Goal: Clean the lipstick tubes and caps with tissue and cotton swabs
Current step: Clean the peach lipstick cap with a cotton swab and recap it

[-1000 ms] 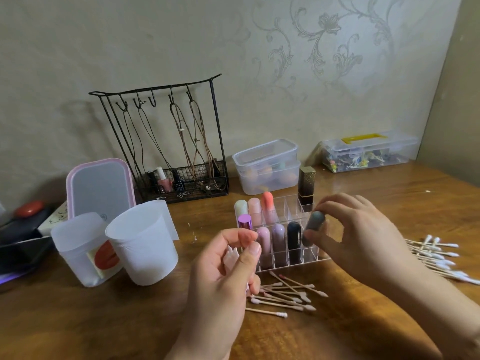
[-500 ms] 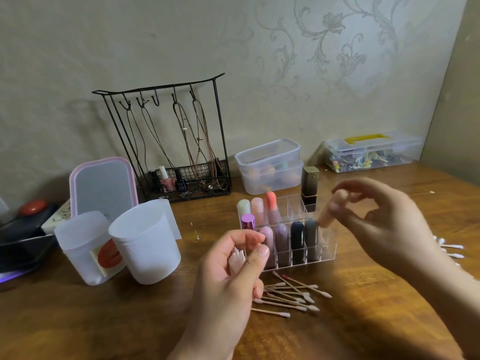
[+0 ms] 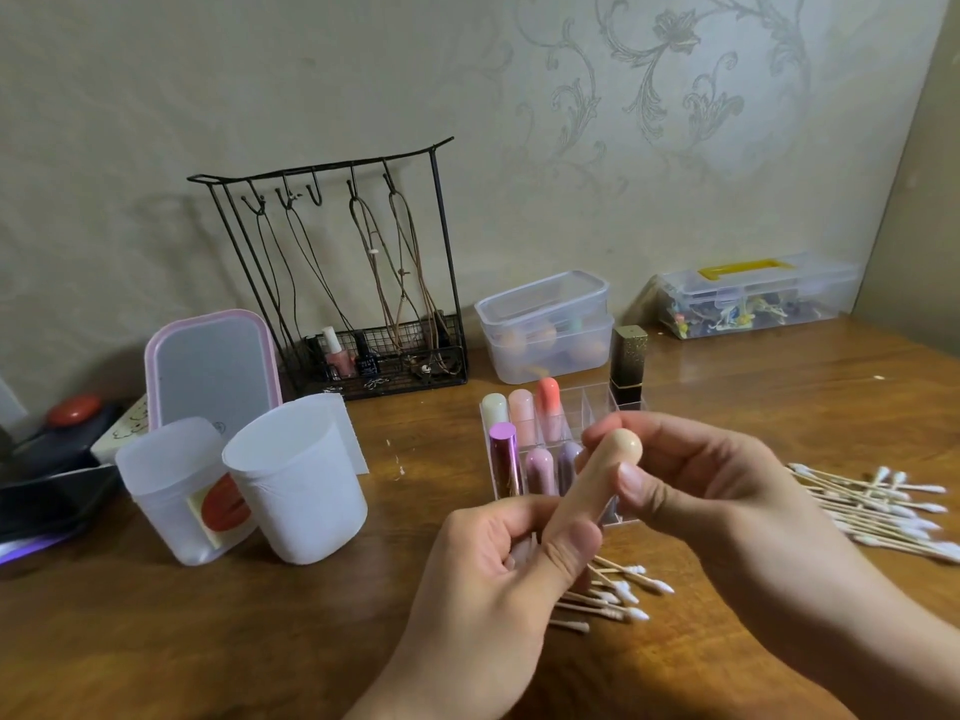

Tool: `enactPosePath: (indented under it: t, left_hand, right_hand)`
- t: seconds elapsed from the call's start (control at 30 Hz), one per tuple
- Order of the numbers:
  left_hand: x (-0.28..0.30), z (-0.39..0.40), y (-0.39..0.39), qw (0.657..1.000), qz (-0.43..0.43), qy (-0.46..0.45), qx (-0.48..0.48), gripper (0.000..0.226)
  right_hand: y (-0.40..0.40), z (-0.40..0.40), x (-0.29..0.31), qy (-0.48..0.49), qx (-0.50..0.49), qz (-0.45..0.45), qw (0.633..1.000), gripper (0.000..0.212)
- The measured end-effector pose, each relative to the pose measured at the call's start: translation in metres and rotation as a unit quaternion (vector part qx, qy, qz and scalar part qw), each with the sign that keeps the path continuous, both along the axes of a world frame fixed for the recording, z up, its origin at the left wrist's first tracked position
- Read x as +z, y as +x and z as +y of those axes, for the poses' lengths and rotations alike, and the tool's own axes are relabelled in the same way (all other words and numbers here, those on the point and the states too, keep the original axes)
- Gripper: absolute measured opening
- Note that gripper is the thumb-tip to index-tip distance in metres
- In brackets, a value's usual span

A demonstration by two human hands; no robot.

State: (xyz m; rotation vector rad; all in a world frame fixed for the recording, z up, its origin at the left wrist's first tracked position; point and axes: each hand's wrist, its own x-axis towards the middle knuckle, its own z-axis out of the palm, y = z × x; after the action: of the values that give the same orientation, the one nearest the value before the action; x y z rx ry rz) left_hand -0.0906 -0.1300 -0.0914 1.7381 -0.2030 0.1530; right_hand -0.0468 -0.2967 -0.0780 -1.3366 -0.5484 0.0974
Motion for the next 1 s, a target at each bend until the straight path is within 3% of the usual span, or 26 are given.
enactPosePath:
  t: [0.1, 0.2, 0.27, 0.33, 0.43, 0.5, 0.6, 0.67, 0.87, 0.93, 1.0]
  left_hand:
    - [0.001, 0.000, 0.000, 1.000, -0.001, -0.002, -0.009, 0.035]
    - [0.000, 0.002, 0.001, 0.995, 0.068, -0.062, -0.037, 0.034]
    - [-0.001, 0.003, 0.002, 0.986, 0.102, -0.126, -0.045, 0.031]
    - [0.001, 0.005, 0.005, 0.977, 0.087, -0.197, -0.003, 0.031]
    - [0.006, 0.012, 0.011, 0.952, 0.027, -0.288, 0.099, 0.029]
    - [0.008, 0.016, 0.015, 0.940, 0.000, -0.302, 0.160, 0.030]
    - [0.009, 0.021, 0.020, 0.915, -0.004, -0.345, 0.208, 0.030]
    - [0.009, 0.025, 0.022, 0.901, 0.008, -0.376, 0.216, 0.030]
    - [0.005, 0.025, 0.023, 0.890, 0.037, -0.403, 0.212, 0.032]
    - [0.005, 0.023, 0.022, 0.883, 0.048, -0.413, 0.216, 0.033]
    - [0.006, 0.022, 0.022, 0.877, 0.057, -0.418, 0.228, 0.032]
  right_hand:
    - [0.003, 0.002, -0.007, 0.017, 0.033, -0.015, 0.999, 0.022]
    - [0.010, -0.006, -0.005, 0.099, 0.037, -0.022, 0.994, 0.040]
    - [0.016, -0.015, 0.001, 0.102, -0.043, -0.087, 0.990, 0.039]
    - [0.019, -0.015, 0.001, 0.001, -0.159, -0.198, 0.967, 0.024]
    - [0.011, 0.004, -0.016, -0.177, -0.235, -0.295, 0.909, 0.041]
    - [0.003, 0.018, -0.028, -0.289, -0.248, -0.350, 0.856, 0.035]
    - [0.001, 0.031, -0.032, -0.441, -0.251, -0.532, 0.678, 0.004]
    - [0.003, 0.038, -0.037, -0.493, -0.233, -0.570, 0.614, 0.005]
    - [0.007, 0.049, -0.050, -0.526, -0.245, -0.560, 0.592, 0.020]
    - [0.009, 0.049, -0.048, -0.522, -0.253, -0.541, 0.609, 0.026]
    - [0.011, 0.045, -0.045, -0.503, -0.266, -0.500, 0.653, 0.028]
